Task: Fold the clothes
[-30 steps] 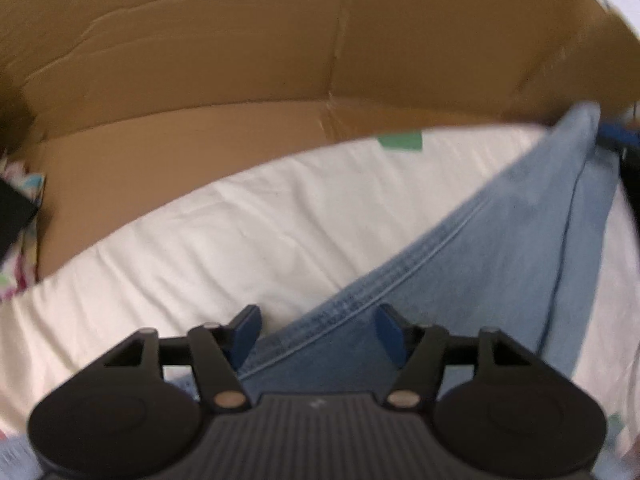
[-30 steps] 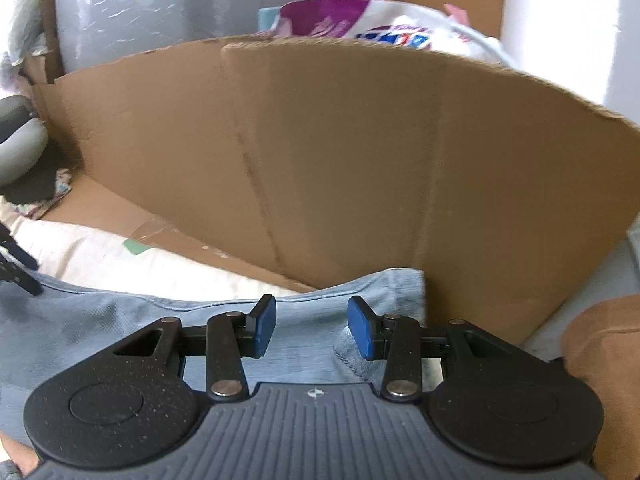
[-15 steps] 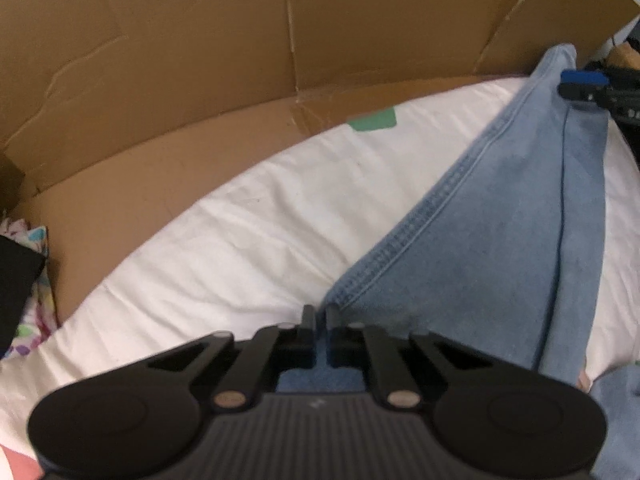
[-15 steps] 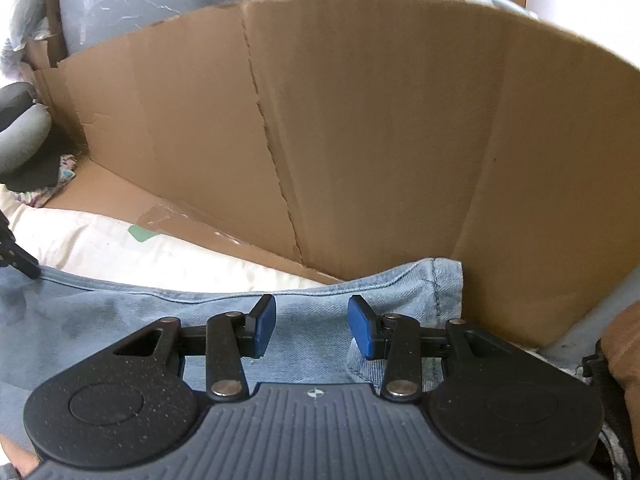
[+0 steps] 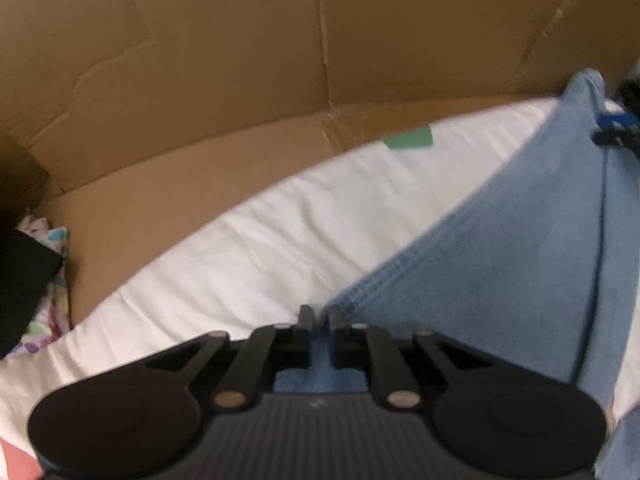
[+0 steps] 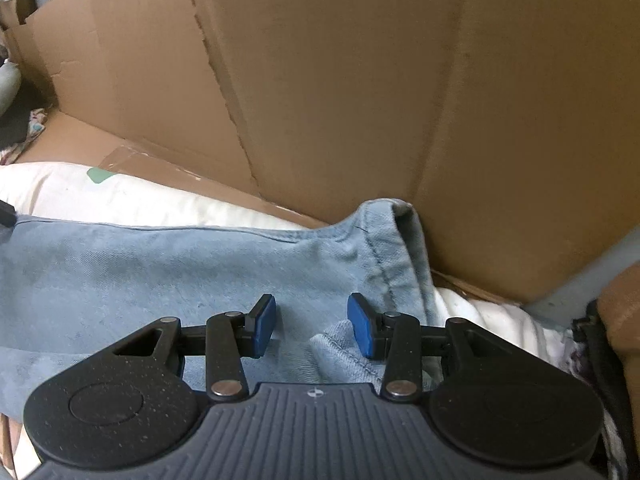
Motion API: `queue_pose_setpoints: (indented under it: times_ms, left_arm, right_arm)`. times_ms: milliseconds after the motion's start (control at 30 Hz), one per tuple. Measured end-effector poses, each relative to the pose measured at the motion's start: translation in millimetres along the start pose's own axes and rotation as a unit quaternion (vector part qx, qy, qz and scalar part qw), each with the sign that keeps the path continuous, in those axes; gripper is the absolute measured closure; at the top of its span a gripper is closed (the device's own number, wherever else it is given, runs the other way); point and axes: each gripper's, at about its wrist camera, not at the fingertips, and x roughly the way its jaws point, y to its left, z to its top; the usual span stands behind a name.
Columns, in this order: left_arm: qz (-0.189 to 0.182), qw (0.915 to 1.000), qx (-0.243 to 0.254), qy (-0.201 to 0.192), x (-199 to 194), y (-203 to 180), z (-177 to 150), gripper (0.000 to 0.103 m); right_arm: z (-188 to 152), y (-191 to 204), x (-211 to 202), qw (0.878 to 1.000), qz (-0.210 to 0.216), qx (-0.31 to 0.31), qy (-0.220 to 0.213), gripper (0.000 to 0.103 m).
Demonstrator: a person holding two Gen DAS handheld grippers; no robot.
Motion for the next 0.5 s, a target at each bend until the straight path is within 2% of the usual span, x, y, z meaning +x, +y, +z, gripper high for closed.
queue_pose_setpoints:
  times_ms: [67, 267, 367, 500]
  left_arm:
    - [0.002, 0.9998, -0.017, -0.008, -2.4, -1.3, 0.9, 0.089]
    - [-0.041, 0.9988, -0.021, -0.015, -24.3, -26.8, -15.6, 0.082]
    - [-0.063, 0.9977, -0.021, -0.013, -32.2, -44.3, -30.0, 0.077]
    - [-0.091, 0.9946, -0.049, -0.007, -40.3, -61.7, -55.4, 0.071]
  right_arm:
    - [-2.4, 0.1, -4.7, 1.000, -0.009, -0.011, 0.014, 0.056]
    - [-17.4, -15.3, -20.4, 0.998, -0.006, -0.004, 0.060, 0.056]
    - [-29.7, -20.5, -32.0, 0.998, -0.005, -0.002, 0.070, 0.056]
    - [-46.2, -27.5, -47.3, 0.997, -0.003, 0.001, 0.082, 0.055]
